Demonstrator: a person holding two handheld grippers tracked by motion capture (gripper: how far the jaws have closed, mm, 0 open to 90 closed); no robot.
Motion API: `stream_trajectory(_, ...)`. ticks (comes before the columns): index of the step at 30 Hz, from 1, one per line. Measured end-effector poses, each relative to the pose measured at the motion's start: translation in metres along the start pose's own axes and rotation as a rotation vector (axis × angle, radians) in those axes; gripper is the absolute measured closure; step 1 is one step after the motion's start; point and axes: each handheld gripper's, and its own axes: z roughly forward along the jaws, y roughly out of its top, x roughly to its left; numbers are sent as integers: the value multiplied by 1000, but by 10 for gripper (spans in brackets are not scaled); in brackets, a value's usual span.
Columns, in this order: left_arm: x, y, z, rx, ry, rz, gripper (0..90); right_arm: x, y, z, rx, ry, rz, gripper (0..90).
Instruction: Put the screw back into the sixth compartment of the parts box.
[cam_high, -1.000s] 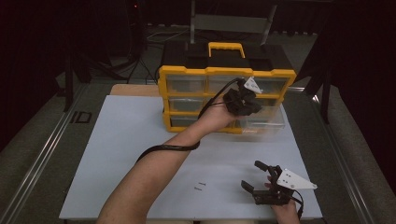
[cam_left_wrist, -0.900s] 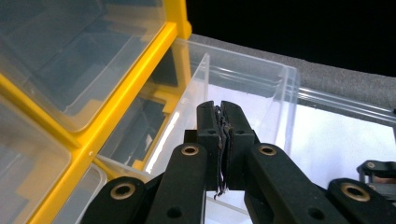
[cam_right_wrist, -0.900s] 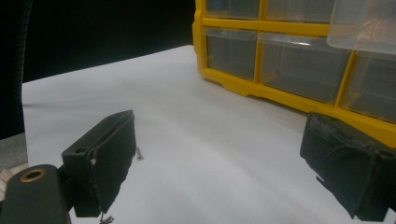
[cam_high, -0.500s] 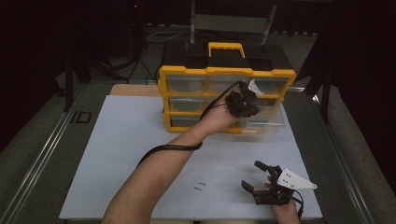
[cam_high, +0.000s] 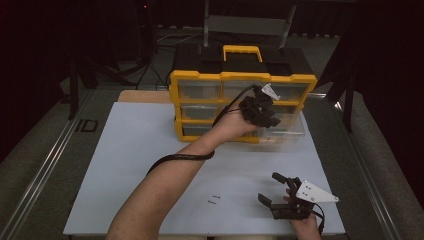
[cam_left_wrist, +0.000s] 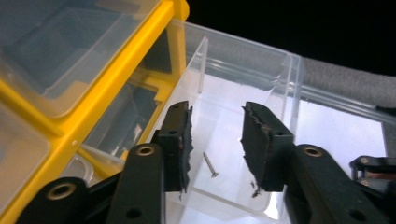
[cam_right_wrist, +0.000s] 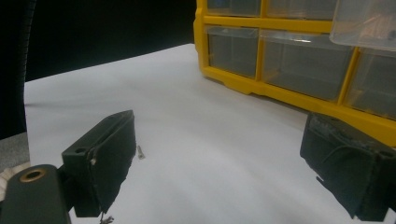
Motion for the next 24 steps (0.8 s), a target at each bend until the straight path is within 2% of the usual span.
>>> stream_trajectory(3, 0, -1, -5, -7, -2, -1, 576, 0, 0, 0, -1, -1, 0, 105)
stream_trajectory(5, 0, -4, -13, -32, -17, -19, 552, 0, 0, 0, 2, -1, 0, 105)
stream_trajectory(6, 0, -7, -18, -41, -21, -30, 499, 0, 0, 0, 2, -1, 1, 105)
stream_trajectory(8, 0, -9, -20, -48, -31, -31, 480, 0, 0, 0, 3, -1, 2, 105)
stream_trajectory(9, 0, -11, -23, -53, -21, -25, 464, 0, 0, 0, 4, -1, 1, 105)
stream_trajectory(14, -2, -21, -38, -78, -43, -6, 386, 1, -1, 1, 9, -3, 1, 105)
stream_trajectory(20, -5, -34, -57, -117, -62, -4, 316, 1, -1, 2, 12, -1, 2, 105)
stream_trajectory(21, -6, -36, -60, -120, -64, 4, 273, 1, -1, 2, 15, -1, 1, 105)
stream_trajectory(22, -7, -39, -63, -121, -74, 13, 273, 1, -1, 2, 15, -1, 1, 105)
stream_trajectory(23, -9, -41, -65, -130, -67, 24, 248, 1, -1, 2, 15, -1, 1, 105)
stream_trajectory(24, -13, -47, -71, -136, -83, 38, 191, 2, -1, 2, 19, -2, -3, 105)
